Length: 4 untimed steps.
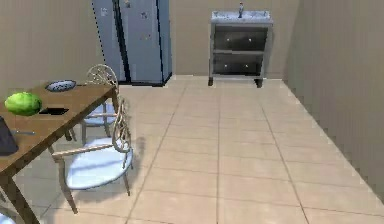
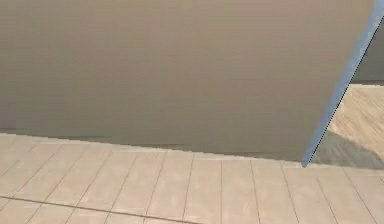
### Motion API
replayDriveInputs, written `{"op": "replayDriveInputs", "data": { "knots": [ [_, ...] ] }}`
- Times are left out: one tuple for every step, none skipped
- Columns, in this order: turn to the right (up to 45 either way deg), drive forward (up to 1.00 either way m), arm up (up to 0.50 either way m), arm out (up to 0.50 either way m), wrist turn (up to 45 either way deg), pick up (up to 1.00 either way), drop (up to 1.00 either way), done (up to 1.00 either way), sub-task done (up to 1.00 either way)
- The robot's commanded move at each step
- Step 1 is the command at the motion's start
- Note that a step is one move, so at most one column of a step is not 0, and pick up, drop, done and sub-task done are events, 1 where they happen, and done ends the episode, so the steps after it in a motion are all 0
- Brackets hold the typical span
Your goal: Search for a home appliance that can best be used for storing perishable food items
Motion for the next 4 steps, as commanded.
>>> {"op": "replayDriveInputs", "data": {
  "knots": [
    [3.0,0.0,0.0,0.0,0.0,0.0,0.0,0.0,0.0],
    [0.0,1.0,0.0,0.0,0.0,0.0,0.0,0.0,0.0],
    [0.0,0.65,0.0,0.0,0.0,0.0,0.0,0.0,0.0],
    [-15.0,0.0,0.0,0.0,0.0,0.0,0.0,0.0,0.0]
  ]
}}
